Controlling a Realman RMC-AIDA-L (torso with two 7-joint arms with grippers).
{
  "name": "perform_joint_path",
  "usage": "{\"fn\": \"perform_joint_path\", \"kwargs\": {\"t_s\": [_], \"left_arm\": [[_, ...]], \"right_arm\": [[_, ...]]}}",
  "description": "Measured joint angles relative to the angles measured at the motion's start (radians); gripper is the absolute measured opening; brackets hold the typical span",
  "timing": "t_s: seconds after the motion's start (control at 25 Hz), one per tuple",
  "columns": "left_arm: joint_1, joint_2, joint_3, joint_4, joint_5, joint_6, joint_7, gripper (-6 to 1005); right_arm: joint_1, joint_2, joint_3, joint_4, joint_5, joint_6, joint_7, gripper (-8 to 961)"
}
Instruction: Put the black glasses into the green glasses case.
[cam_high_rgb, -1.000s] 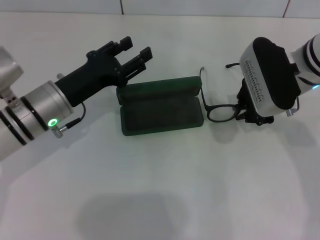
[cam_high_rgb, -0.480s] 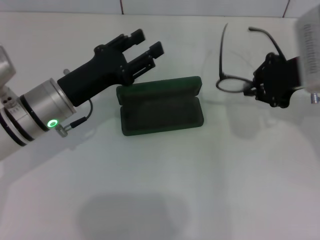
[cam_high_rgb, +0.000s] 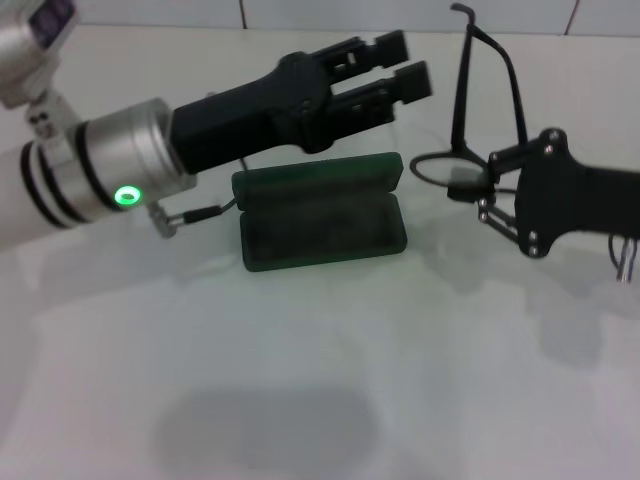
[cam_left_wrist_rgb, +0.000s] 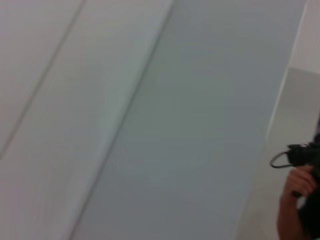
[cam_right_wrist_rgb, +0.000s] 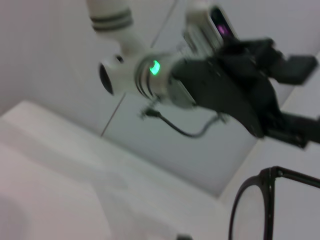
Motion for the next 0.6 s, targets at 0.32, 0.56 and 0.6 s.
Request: {"fn": "perform_joint_path", "kwargs": {"t_s": [0.32, 0.56, 0.6], "left_arm": [[0.002, -0.008, 0.000, -0.124, -0.020, -0.153, -0.050, 649], [-0.010, -0.035, 0.000, -0.088, 0.019, -0.363, -0.022, 648], [-0.019, -0.035, 0.000, -0.071, 0.029, -0.372, -0.013, 647]], "right_arm": [[-0.016, -0.005, 0.058, 0.157, 0.101, -0.292, -0.246, 96], [-0.018, -0.007, 0.067, 0.153, 0.094, -0.476, -0.250, 96], [-0.009, -0.007, 0.062, 0.156, 0.090, -0.486, -0.240, 97]]}}
